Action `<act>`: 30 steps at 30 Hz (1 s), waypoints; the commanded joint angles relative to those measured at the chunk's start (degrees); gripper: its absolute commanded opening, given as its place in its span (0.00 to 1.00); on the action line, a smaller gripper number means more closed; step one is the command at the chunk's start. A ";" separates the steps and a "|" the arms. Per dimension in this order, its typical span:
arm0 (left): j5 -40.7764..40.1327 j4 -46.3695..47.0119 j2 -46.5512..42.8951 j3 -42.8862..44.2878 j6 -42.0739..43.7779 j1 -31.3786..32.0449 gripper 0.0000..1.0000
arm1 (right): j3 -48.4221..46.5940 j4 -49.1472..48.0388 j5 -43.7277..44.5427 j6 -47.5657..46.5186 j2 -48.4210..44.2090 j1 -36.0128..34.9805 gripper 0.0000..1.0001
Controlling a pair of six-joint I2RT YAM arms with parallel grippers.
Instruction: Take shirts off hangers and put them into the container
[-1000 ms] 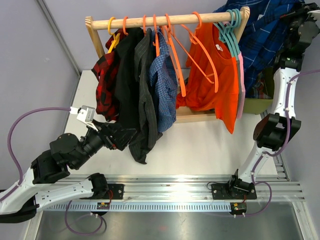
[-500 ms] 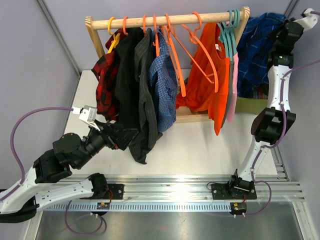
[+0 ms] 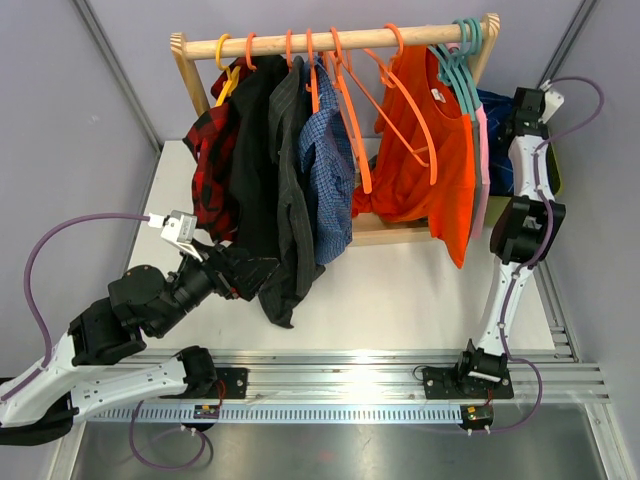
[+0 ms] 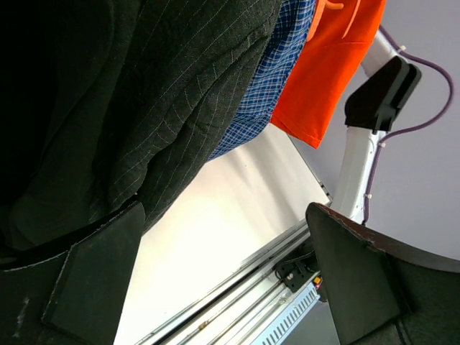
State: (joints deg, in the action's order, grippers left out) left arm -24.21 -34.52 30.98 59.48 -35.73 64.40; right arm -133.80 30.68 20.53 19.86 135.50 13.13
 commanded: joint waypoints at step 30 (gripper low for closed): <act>1.09 -0.46 -0.92 1.51 -1.63 0.02 0.99 | -0.96 -4.12 -13.16 -5.95 -27.79 -2.74 0.99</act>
State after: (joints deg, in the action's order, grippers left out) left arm -23.55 -36.58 30.89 59.64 -37.80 64.40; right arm -138.74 35.00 8.78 17.39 120.20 12.67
